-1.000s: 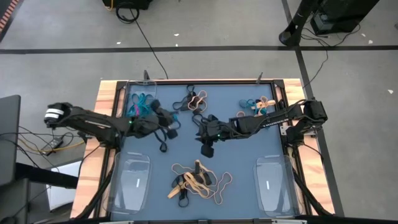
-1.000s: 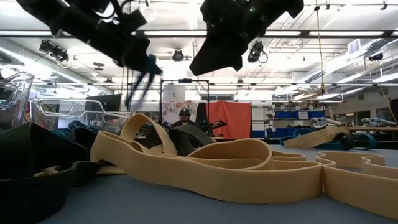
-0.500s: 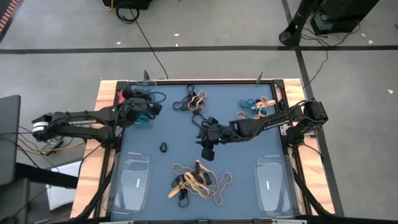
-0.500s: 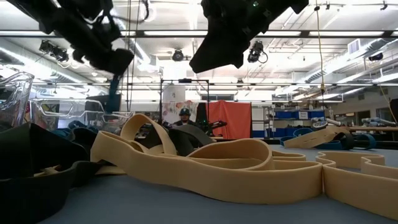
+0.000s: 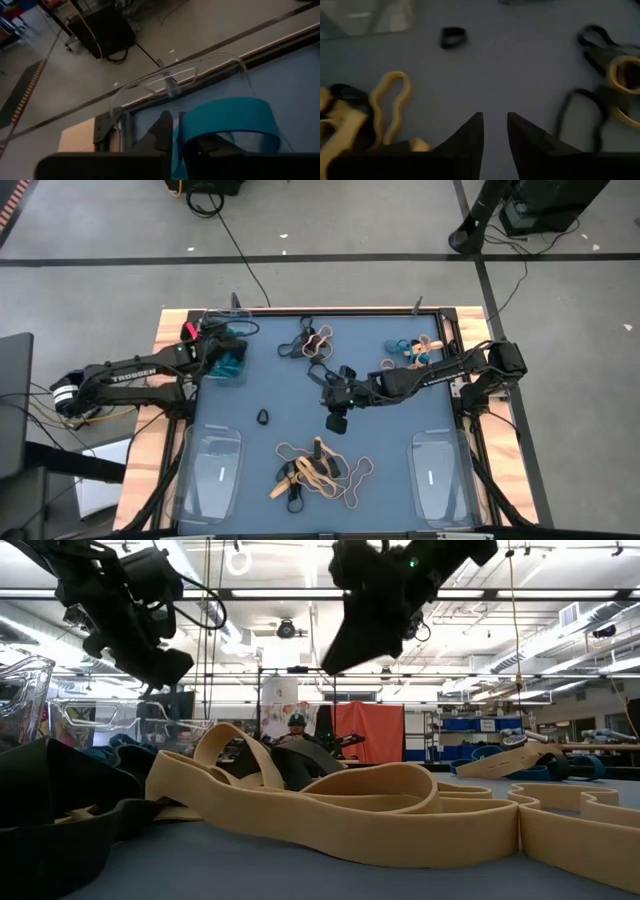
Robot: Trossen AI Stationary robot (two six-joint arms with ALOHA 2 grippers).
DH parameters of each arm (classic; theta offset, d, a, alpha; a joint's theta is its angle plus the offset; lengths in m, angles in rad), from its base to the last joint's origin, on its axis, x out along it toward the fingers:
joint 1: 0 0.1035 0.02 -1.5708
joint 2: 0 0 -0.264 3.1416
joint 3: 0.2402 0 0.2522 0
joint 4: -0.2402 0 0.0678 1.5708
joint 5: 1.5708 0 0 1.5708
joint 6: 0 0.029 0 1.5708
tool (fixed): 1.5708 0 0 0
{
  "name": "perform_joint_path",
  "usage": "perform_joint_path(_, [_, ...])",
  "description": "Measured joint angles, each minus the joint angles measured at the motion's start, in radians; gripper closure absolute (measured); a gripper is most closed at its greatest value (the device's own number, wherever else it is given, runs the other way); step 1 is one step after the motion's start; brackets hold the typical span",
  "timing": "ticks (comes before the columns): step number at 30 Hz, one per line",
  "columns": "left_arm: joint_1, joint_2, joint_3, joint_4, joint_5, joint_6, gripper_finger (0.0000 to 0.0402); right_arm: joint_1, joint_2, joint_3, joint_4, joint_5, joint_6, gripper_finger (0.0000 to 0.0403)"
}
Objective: Sort rubber bands into baskets
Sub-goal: Put the blue rubber band into the top transparent bin
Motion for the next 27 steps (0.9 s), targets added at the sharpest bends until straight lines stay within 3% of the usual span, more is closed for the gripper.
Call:
perform_joint_path(12, [0.05, 0.0, 0.0, -0.048, 0.01, 0.022, 0.0233, -0.13, 0.0, 0.0, -0.297, 0.02, 0.165, 0.0305])
perform_joint_path(27, [0.089, -0.001, 0.018, -0.127, 0.014, -0.076, 0.0218, -0.178, 0.0, 0.0, -0.423, 0.017, 0.181, 0.0302])
